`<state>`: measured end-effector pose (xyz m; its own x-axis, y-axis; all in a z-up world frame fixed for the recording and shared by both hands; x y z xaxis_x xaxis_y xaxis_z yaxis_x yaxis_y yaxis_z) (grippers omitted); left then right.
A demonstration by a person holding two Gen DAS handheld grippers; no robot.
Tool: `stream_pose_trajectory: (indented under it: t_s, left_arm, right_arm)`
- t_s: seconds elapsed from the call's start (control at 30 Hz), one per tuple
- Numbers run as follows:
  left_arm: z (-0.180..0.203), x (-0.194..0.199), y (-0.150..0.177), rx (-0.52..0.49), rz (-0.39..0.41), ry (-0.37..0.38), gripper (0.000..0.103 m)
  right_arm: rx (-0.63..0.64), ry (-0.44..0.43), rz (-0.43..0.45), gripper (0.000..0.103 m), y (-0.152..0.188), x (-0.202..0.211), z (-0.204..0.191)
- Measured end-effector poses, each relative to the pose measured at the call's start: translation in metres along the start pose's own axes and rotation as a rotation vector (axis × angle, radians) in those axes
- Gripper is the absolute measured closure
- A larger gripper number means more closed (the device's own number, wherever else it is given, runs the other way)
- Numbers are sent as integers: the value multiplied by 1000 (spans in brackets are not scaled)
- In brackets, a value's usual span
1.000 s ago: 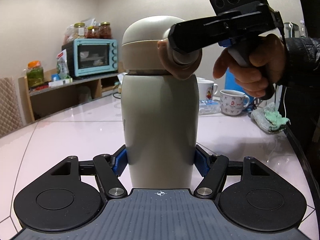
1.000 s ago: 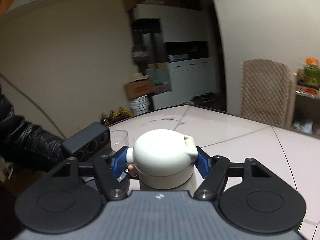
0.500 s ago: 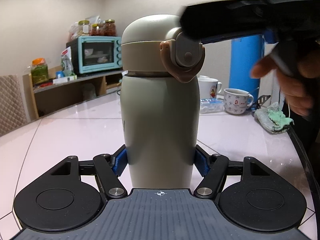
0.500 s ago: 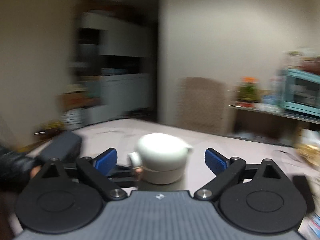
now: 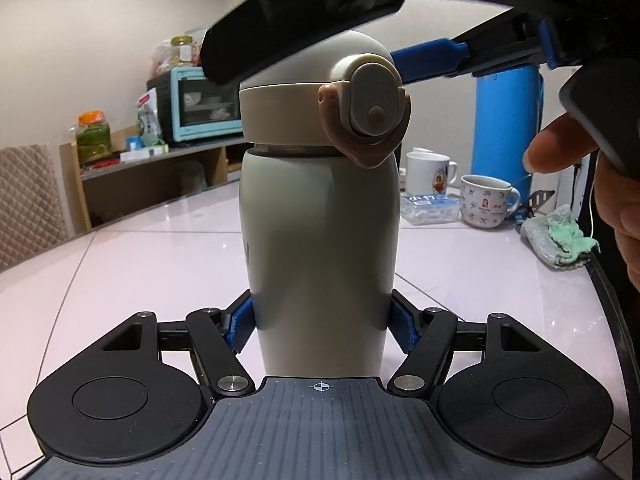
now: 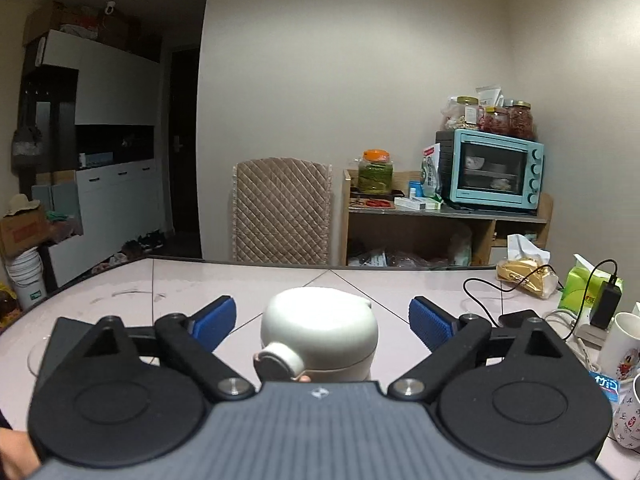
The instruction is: Unscrew bottle cap and pour
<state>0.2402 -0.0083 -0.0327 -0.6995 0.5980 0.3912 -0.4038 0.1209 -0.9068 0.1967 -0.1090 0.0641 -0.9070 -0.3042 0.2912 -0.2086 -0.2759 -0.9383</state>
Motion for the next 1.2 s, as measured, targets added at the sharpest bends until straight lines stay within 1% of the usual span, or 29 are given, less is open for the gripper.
stream_pose_trajectory:
  t_s: [0.03, 0.1, 0.13, 0.17, 0.2, 0.27, 0.37, 0.47, 0.67, 0.77, 0.83, 0.9, 1.0, 1.03, 1.13, 1.17, 1.2]
  left_arm:
    - [-4, 1, -2, 0, -2, 4, 31]
    - [-6, 1, -3, -1, -2, 6, 31]
    - [-6, 1, -3, -1, -1, 6, 31]
    - [-6, 2, -3, -2, -1, 6, 31]
    - [-6, 2, -3, -2, 0, 6, 31]
    - [-5, 2, -1, -1, 1, 5, 31]
    - [-2, 2, 2, 0, 4, 6, 31]
    - [-3, 3, 2, -8, 3, 22, 31]
    - [-6, 3, 3, -21, 10, 50, 31]
    - [-7, 3, 4, -26, 16, 56, 31]
    - [-8, 3, 5, -26, 18, 62, 31]
    - [-8, 3, 6, -27, 20, 67, 31]
    - [-8, 1, 5, -26, 18, 69, 31]
    - [-8, 1, 5, -25, 18, 68, 31]
    - [-7, 1, 4, -23, 17, 64, 31]
    - [-7, 0, 4, -22, 16, 62, 31]
    - [-6, 0, 4, -21, 16, 60, 31]
  right_arm:
    - [2, 2, -6, 17, -1, -3, -1]
    - [5, 3, -15, 23, -4, -8, -2]
    - [6, 3, -18, 24, -5, -11, -2]
    - [7, 3, -22, 27, -6, -13, -2]
    - [9, -1, -25, 32, -6, -13, -1]
    - [28, -19, -23, 38, -8, -14, -3]
    - [49, -61, -22, 38, -9, -15, -1]
    - [75, -188, -4, 39, -7, -18, 13]
    - [179, -592, 51, 38, -6, -36, 55]
    - [232, -737, 62, 38, -9, -45, 66]
    - [233, -844, 65, 38, -11, -53, 76]
    - [220, -902, 58, 38, -12, -57, 80]
    - [239, -921, 58, 38, -16, -57, 80]
    - [246, -906, 63, 38, -17, -56, 80]
    - [246, -827, 90, 23, -20, -43, 77]
    - [237, -790, 99, 15, -20, -38, 75]
    - [228, -753, 108, 12, -21, -34, 74]
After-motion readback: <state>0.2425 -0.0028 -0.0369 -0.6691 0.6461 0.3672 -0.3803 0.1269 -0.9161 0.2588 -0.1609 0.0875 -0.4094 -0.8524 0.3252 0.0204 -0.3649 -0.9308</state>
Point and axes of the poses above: each gripper's, at about its wrist camera, not at the fingertips, and x roughly against the way its jaws point, z to its right, y to its underside, the point moved 4 cm from there along -x, roughly the way its jaws point, and after that the axes turned 12 degrees about x, right-handed, at the moved point
